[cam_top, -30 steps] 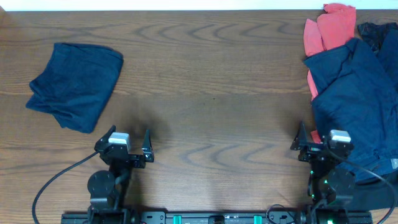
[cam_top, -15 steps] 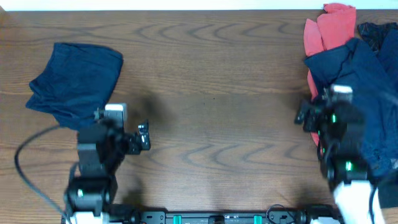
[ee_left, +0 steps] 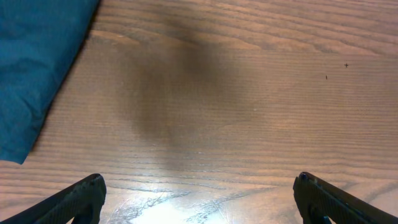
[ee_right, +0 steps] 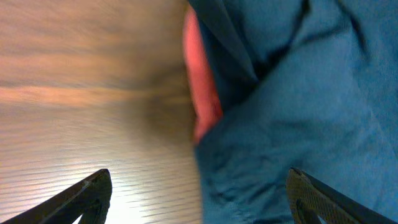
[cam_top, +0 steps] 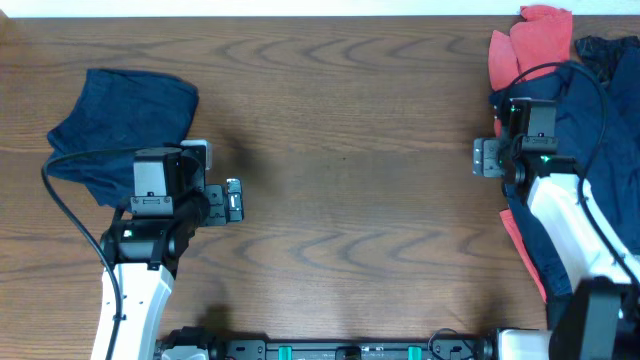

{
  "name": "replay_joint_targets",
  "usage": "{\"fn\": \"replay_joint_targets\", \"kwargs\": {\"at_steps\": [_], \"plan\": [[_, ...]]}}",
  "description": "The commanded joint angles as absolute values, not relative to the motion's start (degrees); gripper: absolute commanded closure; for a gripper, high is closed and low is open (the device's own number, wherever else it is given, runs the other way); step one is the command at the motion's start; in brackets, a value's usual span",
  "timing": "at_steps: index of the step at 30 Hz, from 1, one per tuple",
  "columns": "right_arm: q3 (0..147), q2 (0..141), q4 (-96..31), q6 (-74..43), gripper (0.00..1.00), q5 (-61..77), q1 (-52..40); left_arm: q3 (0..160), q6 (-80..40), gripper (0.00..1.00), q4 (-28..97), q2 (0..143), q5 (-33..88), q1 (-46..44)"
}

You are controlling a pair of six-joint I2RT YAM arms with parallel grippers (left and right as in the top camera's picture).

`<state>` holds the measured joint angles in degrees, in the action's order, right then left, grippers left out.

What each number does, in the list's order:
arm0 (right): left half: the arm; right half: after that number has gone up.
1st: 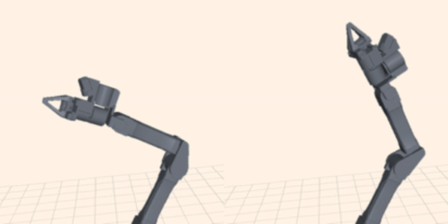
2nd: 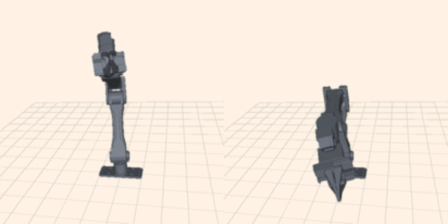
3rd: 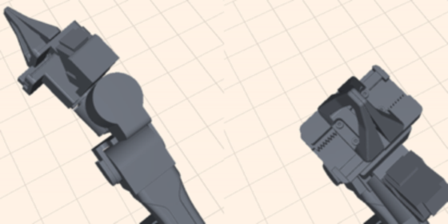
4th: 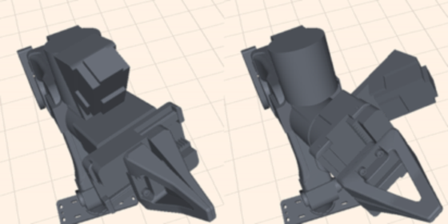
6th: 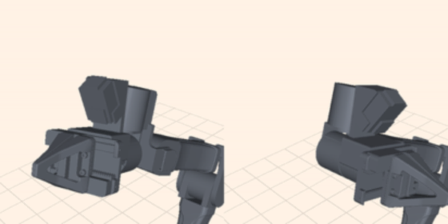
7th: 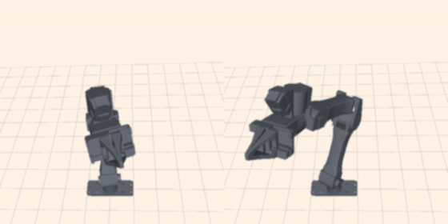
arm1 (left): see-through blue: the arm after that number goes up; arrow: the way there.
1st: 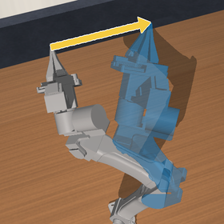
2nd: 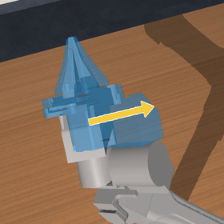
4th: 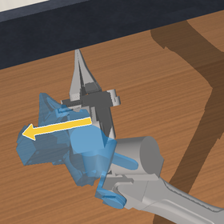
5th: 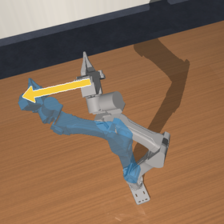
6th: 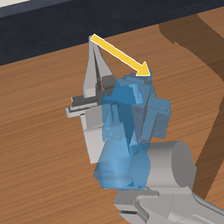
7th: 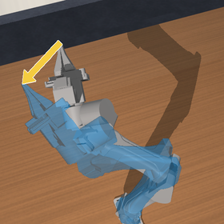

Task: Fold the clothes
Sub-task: 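Reach the right gripper into the clothes pile and grasp the dark jeans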

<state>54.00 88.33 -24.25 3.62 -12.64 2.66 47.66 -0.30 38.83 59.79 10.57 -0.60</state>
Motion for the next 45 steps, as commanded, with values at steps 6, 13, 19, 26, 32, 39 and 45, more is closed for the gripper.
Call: {"fn": "replay_joint_targets", "kwargs": {"at_steps": [6,13,19,26,32,39,45], "plan": [[55.0,95.9,-22.8,1.2,0.31,-16.1,5.8,48.7,-1.2,0.02,38.8,59.8,11.1,-0.8],[55.0,99.7,-22.2,0.9,0.63,-15.6,5.8,48.7,-1.2,0.02,38.8,59.8,11.1,-0.8],[55.0,101.2,-22.3,0.9,0.99,-15.6,5.8,48.7,-1.2,0.02,38.8,59.8,11.1,-0.8],[57.1,96.6,-23.7,0.7,0.99,-15.6,5.7,48.7,-1.2,0.02,38.8,59.8,11.1,-0.8],[65.6,86.1,-28.4,5.0,0.99,0.6,4.3,48.7,-1.2,0.02,38.7,59.8,11.1,-0.8],[67.7,81.4,-37.9,6.9,0.99,9.5,-4.0,48.7,-1.2,0.02,38.8,59.8,11.1,-0.8],[66.5,84.8,-44.2,7.9,0.99,11.9,-14.7,48.7,-1.2,0.02,38.7,59.8,11.1,-0.8]]}}
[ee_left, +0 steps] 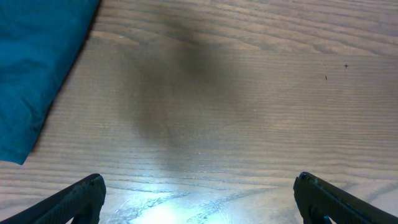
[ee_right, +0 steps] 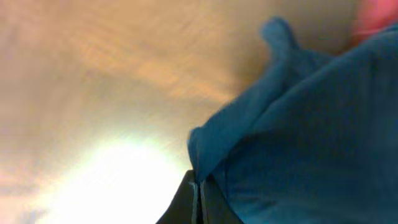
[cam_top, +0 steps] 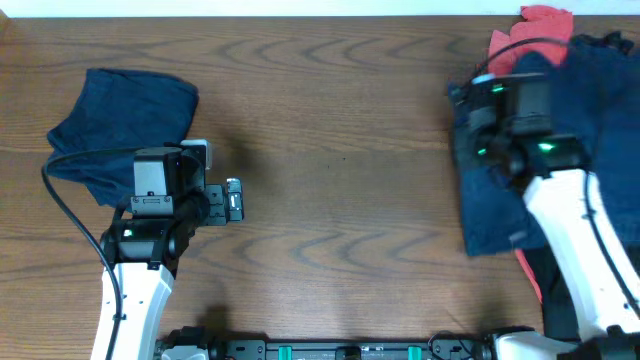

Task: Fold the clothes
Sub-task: 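Reach the right gripper into the clothes pile and grasp the dark jeans, then pull the jeans with the right gripper leftward onto the open table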

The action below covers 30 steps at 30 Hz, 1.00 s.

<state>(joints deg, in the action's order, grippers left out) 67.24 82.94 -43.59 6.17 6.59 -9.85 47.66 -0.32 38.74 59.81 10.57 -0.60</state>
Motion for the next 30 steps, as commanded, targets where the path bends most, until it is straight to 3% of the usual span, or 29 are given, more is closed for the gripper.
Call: {"fn": "replay_joint_targets", "kwargs": {"at_steps": [1,5,13,14,17,19,20,30], "plan": [[66.5,85.5,-43.9,7.8,0.99,11.8,-16.4,48.7,-1.2,0.02,38.6,59.8,11.1,-0.8],[66.5,88.3,-35.3,5.5,0.99,11.9,-22.7,48.7,-1.2,0.02,38.5,59.8,11.1,-0.8],[66.5,94.3,-2.5,-6.1,0.98,11.8,-31.6,48.7,-1.2,0.02,37.7,59.8,11.1,-0.8],[66.5,95.4,1.3,-7.2,0.92,11.8,-32.5,48.7,-1.2,0.02,37.5,59.8,11.1,-0.8],[66.5,97.4,6.5,-7.9,0.53,11.0,-33.8,48.7,-1.2,0.02,37.0,59.8,11.1,-0.8],[66.5,97.5,5.5,-7.9,0.06,7.9,-33.6,48.7,-1.2,0.02,37.0,59.8,11.1,-0.8],[66.5,97.2,4.4,-7.9,0.01,6.0,-33.2,48.7,-1.2,0.02,37.0,59.8,11.2,-0.8],[66.5,84.8,-17.8,-7.9,0.01,-13.3,-19.8,47.5,-4.4,0.02,33.8,62.1,25.9,-1.0]]}}
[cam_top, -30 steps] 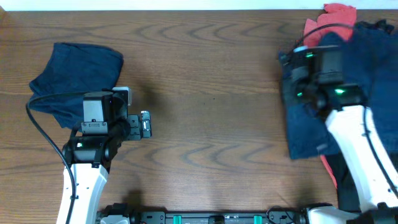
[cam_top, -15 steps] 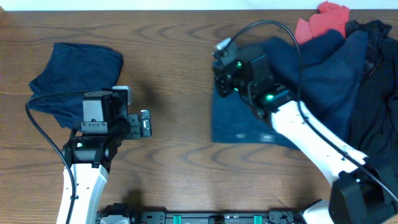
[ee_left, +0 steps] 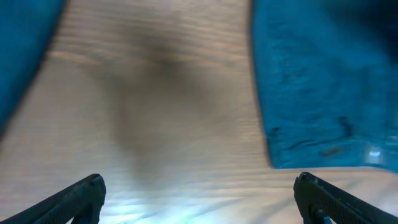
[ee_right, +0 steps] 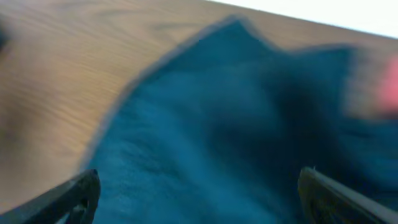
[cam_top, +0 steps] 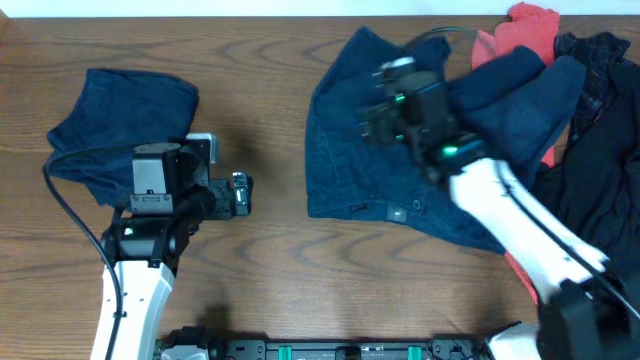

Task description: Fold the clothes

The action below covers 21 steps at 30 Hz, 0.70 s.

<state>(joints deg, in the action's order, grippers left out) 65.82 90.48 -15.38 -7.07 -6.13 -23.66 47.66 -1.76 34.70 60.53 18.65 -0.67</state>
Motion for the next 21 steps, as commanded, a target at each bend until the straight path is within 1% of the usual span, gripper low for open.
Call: {"fn": "replay_joint_targets", "kwargs": {"at_steps": [1,4,9,11,14,16,19,21], "plan": [[66.5,83.6,-19.9,-7.9,0.01,-13.2,-18.3,47.1,-5.7,0.02,33.2,63.0,27.1,-1.3],[66.5,80.2,-27.3,-7.9,0.01,-13.1,-13.4,46.7,-9.2,0.02,32.6,67.9,27.9,-3.7],[66.5,78.3,-34.1,-7.9,0.01,-13.1,-7.9,46.7,-14.8,0.01,30.7,76.2,27.9,-9.8],[66.5,78.2,-35.8,-7.9,0.01,-13.1,-6.2,46.7,-17.2,0.03,29.0,79.5,27.9,-12.7],[66.5,78.2,-37.5,-7.9,0.01,-13.1,-5.0,46.7,-20.7,0.04,25.4,84.6,27.9,-17.3],[66.5,78.2,-38.0,-7.9,0.01,-13.1,-4.9,46.7,-22.1,0.07,22.7,87.9,27.9,-19.6],[66.5,78.2,-38.5,-7.9,0.01,-13.1,-4.9,46.7,-25.1,0.09,18.4,92.4,27.9,-21.5],[66.5,78.2,-38.9,-7.9,0.01,-13.1,-4.9,46.7,-27.0,0.12,15.4,95.2,27.9,-22.2]]}}
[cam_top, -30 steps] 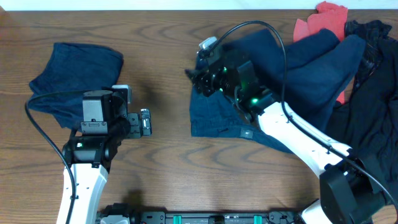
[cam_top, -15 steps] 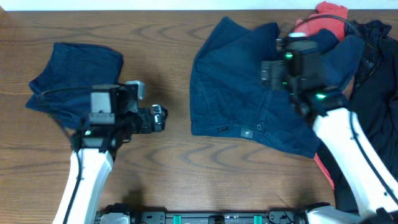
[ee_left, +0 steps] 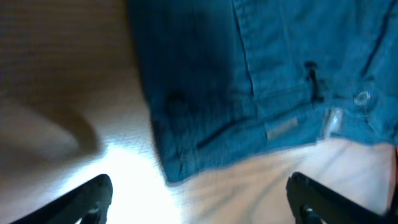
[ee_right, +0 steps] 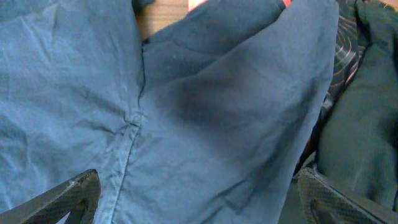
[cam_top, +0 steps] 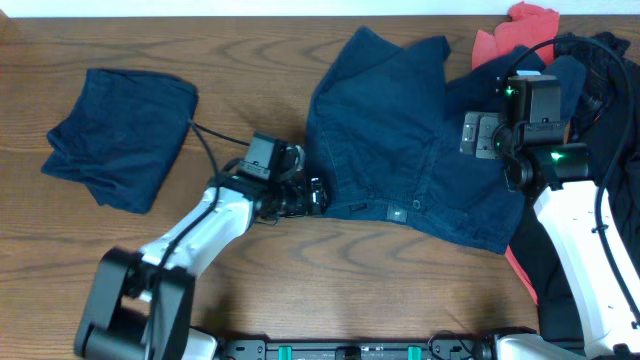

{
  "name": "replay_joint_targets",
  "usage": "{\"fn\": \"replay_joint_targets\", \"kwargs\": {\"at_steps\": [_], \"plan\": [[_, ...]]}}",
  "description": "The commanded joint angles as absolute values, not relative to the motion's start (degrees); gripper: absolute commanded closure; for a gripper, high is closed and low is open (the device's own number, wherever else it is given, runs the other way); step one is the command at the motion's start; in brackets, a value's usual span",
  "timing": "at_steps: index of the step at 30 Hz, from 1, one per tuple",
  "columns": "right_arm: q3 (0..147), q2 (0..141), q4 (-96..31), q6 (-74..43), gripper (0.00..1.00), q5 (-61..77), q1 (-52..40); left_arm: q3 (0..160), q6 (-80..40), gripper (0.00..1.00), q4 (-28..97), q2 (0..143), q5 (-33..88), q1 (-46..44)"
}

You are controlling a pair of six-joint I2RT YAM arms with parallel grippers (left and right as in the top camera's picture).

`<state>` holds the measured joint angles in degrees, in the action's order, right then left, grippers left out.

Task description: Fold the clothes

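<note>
Dark blue shorts lie spread at the table's middle right, their waistband with a metal button along the near edge. My left gripper is open at the waistband's near left corner; in the left wrist view the gripper has bare table between its fingers. My right gripper is open above the right side of the shorts; in the right wrist view the gripper hangs over blue cloth. A folded navy garment lies at the far left.
A pile of unfolded clothes sits at the right edge: a red piece at the back, black cloth beside and under my right arm, more red near the front. Brown wood table shows along the front.
My left gripper has moved right from beside the folded garment to the near left corner of the shorts. My right gripper has moved from over their middle back to their right side.
First both grippers were open, the left by the folded garment, the right at the pile. Then the right was shut on blue cloth, lifted from the pile. Later the shorts lay spread mid-table under the open right gripper. Now both grippers flank them.
</note>
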<state>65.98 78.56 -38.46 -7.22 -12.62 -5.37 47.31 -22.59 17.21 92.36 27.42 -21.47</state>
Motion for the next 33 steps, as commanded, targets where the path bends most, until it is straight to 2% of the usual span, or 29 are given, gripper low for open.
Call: {"fn": "replay_joint_targets", "kwargs": {"at_steps": [1,3,4,5,6,7,13,20,23,24,25,27,28,33], "plan": [[66.5,78.2,-39.0,-7.9,0.01,-13.1,-4.9,46.7,-28.1,0.17,14.1,96.5,27.9,-22.4],[66.5,78.2,-39.4,-7.9,0.01,-13.1,-4.9,46.7,-30.4,0.32,13.0,98.1,27.9,-22.6],[66.5,78.2,-39.5,-7.9,0.01,-13.1,-4.9,46.7,-31.2,0.48,13.0,98.5,28.1,-22.6],[66.5,78.2,-39.6,-7.9,0.01,-13.1,-4.9,46.7,-31.2,0.73,13.0,98.6,28.2,-22.6],[66.5,78.2,-39.6,-7.9,0.01,-13.1,-4.9,46.7,-31.2,0.89,13.1,98.6,28.2,-22.6],[66.5,78.2,-39.6,-7.9,0.01,-13.1,-4.9,46.7,-31.2,0.94,13.2,98.3,28.1,-22.6],[66.5,78.2,-39.7,-7.9,0.01,-13.1,-4.9,46.8,-24.9,0.94,15.0,94.5,25.3,-20.4],[66.5,78.2,-39.7,-7.9,0.01,-13.1,-4.9,51.6,-19.9,0.94,15.3,84.1,3.0,-7.5],[66.5,78.2,-39.8,-7.9,0.01,-13.1,-4.9,54.3,-18.7,0.94,9.4,82.6,2.0,-1.7],[66.5,78.2,-39.9,-7.9,0.01,-13.1,-4.9,55.3,-18.7,0.84,7.6,82.6,2.4,0.1],[66.5,78.3,-40.0,-7.9,0.01,-13.1,-4.9,56.1,-18.7,0.52,6.8,82.6,3.2,1.3],[66.5,78.3,-40.1,-7.9,0.01,-13.1,-4.9,56.9,-18.7,0.15,7.4,82.6,6.5,3.1],[66.5,78.3,-40.2,-7.9,0.01,-13.1,-4.9,57.0,-18.7,0.03,8.7,82.6,9.1,3.4],[66.5,78.3,-41.2,-7.9,0.01,-13.1,-4.9,56.8,-18.8,0.02,27.3,82.7,21.3,2.6]]}}
